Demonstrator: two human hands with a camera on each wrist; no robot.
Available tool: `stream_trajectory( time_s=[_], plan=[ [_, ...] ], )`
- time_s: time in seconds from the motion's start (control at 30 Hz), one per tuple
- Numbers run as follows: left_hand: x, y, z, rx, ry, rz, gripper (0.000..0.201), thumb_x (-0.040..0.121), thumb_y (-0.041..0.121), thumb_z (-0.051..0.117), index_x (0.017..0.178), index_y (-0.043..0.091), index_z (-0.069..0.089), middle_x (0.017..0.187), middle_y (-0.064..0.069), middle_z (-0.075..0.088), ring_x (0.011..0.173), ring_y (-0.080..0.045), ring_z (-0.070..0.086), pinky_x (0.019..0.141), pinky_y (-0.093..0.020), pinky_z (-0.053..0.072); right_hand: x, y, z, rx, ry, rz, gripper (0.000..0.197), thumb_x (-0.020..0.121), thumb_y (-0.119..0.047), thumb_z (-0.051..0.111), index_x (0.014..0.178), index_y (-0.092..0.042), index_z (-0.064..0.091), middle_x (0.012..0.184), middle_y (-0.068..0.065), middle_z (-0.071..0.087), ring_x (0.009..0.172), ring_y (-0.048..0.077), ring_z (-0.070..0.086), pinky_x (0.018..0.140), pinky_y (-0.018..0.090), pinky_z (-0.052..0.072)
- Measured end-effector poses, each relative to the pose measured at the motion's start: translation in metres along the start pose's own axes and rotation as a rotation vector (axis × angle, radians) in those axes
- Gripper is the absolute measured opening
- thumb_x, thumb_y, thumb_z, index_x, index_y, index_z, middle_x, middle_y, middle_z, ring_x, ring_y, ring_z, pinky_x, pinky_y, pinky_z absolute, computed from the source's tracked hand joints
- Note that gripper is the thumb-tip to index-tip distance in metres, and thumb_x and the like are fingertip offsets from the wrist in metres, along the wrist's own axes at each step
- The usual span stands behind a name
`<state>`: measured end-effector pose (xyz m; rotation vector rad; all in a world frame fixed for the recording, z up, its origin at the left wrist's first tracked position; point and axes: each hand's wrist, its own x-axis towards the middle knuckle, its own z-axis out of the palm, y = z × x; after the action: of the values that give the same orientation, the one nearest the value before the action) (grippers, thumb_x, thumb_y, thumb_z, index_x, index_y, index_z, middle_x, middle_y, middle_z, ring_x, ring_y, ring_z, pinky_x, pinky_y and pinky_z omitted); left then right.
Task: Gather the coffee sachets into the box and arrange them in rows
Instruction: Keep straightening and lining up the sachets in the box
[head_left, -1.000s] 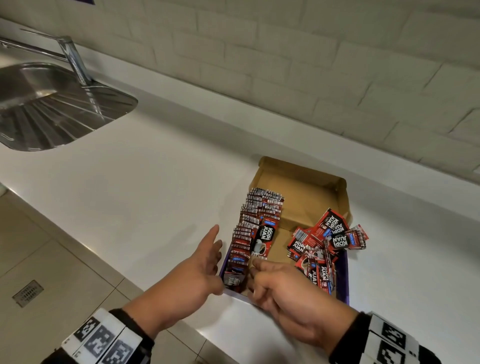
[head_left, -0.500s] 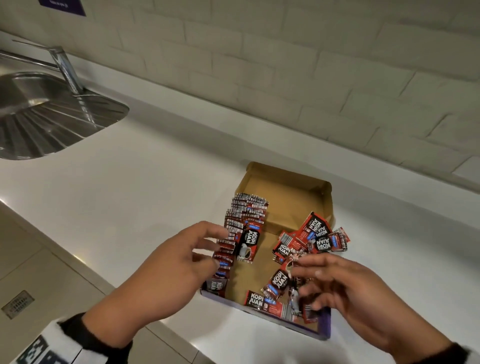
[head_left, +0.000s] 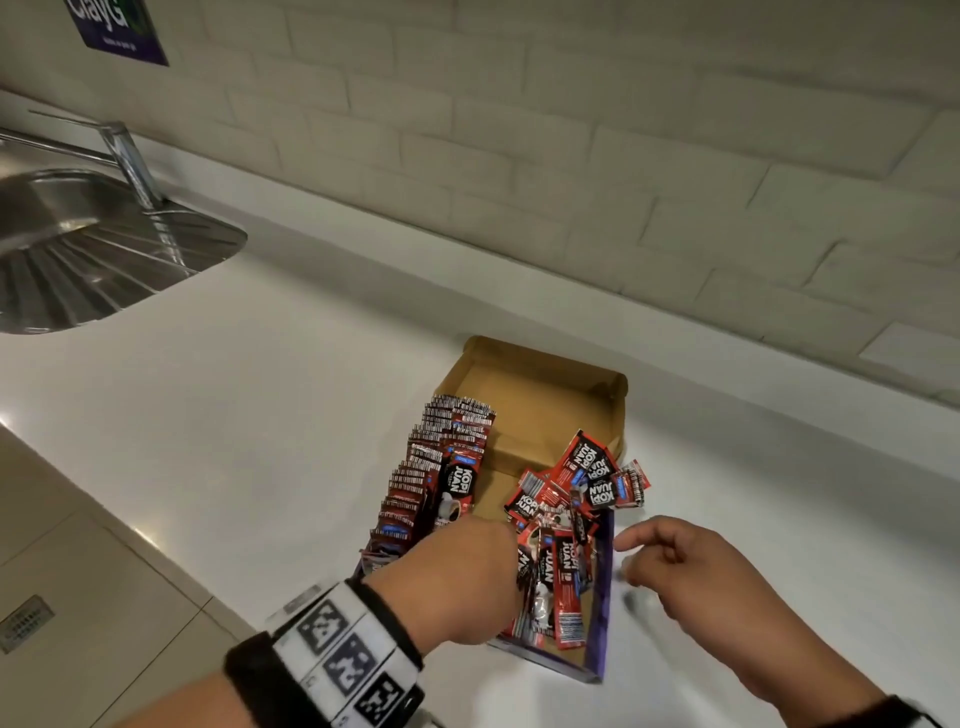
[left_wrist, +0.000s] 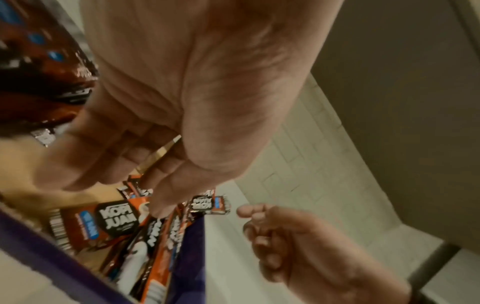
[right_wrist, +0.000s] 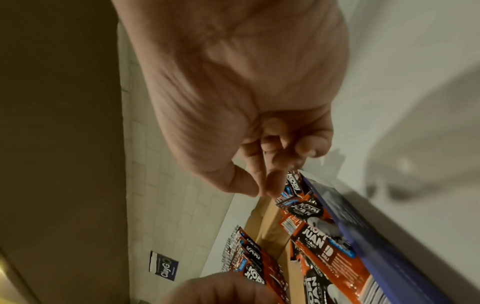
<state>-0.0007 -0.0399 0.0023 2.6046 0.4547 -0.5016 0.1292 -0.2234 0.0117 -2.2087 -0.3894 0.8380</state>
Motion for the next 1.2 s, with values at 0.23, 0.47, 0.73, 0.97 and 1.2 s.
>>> stream_trajectory(
  time_s=[0.23,0.47,0.73,0.97,1.2],
  plan=[
    [0.034,0.006,0.017,-0.093,0.122,-0.143,0.021,0.096,0.031,0.061,0.103,0.014,0.051,0.098,-0.004,0.049,0.089,-0.019,0.050,0.080,-0.032,0.047,0.028,-0.011,0.009,-0.375,0.095,-0.117,0.014,0.093,-0.038,0.063,0.082,-0.033,0.068,0.079,-0.013,0.068,0.073,0.002,0.061,0.063,0.025,0.048],
    [0.052,0.019,0.017,-0.186,-0.030,-0.197,0.043,0.091,0.052,0.063,0.069,0.017,0.048,0.069,0.002,0.052,0.072,-0.021,0.058,0.064,-0.028,0.042,0.057,-0.031,0.037,-0.630,0.163,-0.203,0.033,0.088,-0.052,0.061,0.085,-0.019,0.062,0.084,-0.003,0.069,0.084,0.023,0.066,0.068,0.032,0.050],
    [0.051,0.032,0.023,-0.072,-0.085,-0.081,0.019,0.098,0.021,0.053,0.098,0.009,0.068,0.108,-0.014,0.071,0.099,-0.031,0.065,0.075,-0.031,0.046,0.063,-0.029,0.029,-0.797,0.058,-0.426,0.042,0.097,-0.025,0.056,0.131,-0.049,0.056,0.124,-0.006,0.047,0.108,0.020,0.059,0.082,0.032,0.050],
    [0.040,0.026,0.017,-0.316,-0.033,-0.121,0.010,0.092,0.028,0.063,0.093,0.019,0.066,0.098,-0.005,0.067,0.084,-0.020,0.062,0.070,-0.022,0.044,0.051,-0.034,0.011,-0.949,0.021,-0.408,0.019,0.096,-0.023,0.051,0.107,-0.030,0.066,0.121,-0.009,0.047,0.086,0.018,0.052,0.068,0.028,0.038],
    [0.020,0.004,-0.011,-0.735,0.101,-0.012,0.019,0.089,0.025,0.075,0.081,0.019,0.059,0.072,-0.002,0.062,0.058,-0.016,0.053,0.060,-0.041,0.057,0.020,-0.028,-0.040,-0.473,0.109,-0.335,0.011,0.093,-0.035,0.072,0.084,-0.041,0.072,0.097,-0.022,0.067,0.076,-0.003,0.059,0.069,0.022,0.045]
  ],
)
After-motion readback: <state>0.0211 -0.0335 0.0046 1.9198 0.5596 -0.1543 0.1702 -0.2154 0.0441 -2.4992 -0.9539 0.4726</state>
